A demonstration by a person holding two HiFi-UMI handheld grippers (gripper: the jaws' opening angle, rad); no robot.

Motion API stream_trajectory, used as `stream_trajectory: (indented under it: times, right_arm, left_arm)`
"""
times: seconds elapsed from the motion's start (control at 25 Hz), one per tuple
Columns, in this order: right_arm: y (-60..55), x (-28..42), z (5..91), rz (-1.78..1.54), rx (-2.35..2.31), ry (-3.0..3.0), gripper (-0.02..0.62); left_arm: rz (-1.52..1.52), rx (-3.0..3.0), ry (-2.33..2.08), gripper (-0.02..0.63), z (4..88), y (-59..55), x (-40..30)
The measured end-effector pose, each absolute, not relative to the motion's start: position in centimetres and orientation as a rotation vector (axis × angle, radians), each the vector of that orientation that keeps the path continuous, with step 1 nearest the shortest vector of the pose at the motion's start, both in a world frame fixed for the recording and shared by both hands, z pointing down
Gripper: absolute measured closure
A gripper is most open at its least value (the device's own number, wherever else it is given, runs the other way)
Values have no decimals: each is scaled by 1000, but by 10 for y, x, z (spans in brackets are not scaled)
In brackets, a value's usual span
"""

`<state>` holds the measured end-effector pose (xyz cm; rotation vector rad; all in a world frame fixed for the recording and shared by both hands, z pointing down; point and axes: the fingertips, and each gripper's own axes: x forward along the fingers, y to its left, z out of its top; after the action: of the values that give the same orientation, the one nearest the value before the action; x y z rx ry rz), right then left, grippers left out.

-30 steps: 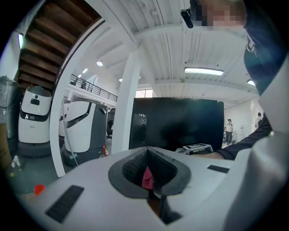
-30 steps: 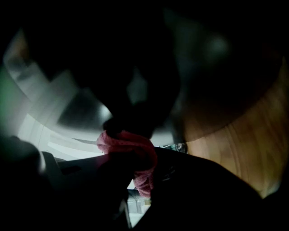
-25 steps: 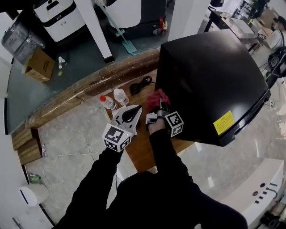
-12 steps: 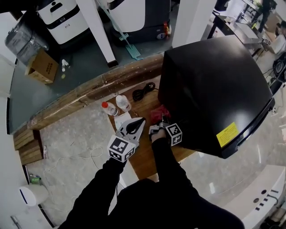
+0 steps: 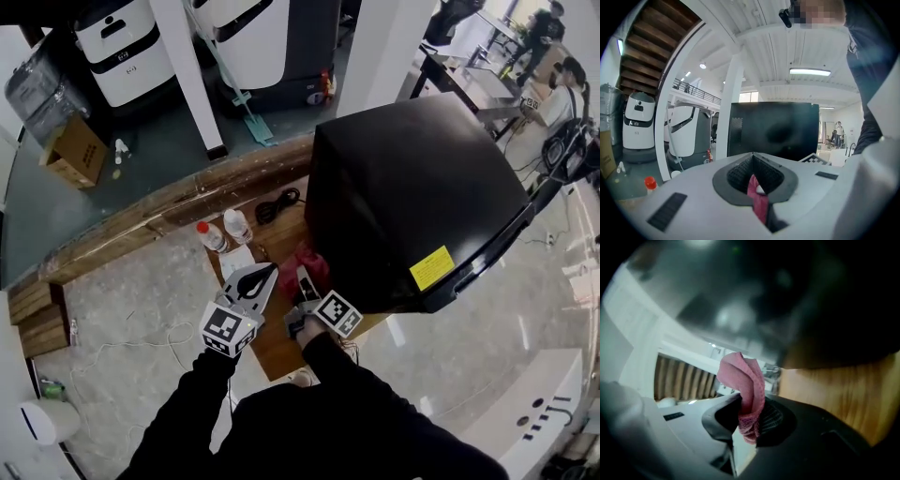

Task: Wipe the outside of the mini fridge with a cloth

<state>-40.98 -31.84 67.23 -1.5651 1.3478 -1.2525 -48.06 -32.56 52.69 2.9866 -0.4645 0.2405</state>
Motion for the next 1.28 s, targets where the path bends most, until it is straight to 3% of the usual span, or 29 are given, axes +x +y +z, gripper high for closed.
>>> stream_trajectory:
  times: [0.32,0.6,1.28]
  right_arm:
    - [-240,-415,513,-1122,-1396,1460,529]
    - [-198,-372,444,-932,-1396,1451,529]
    - [-190,-315,475,-935,-1391,1233,528]
  left_arm:
    - [55,2994,-523,600,442,-281,-489]
    - [-88,3024,-442,600,385,-243,-463]
    - [-16,3043,-340,600,402,-218,-425]
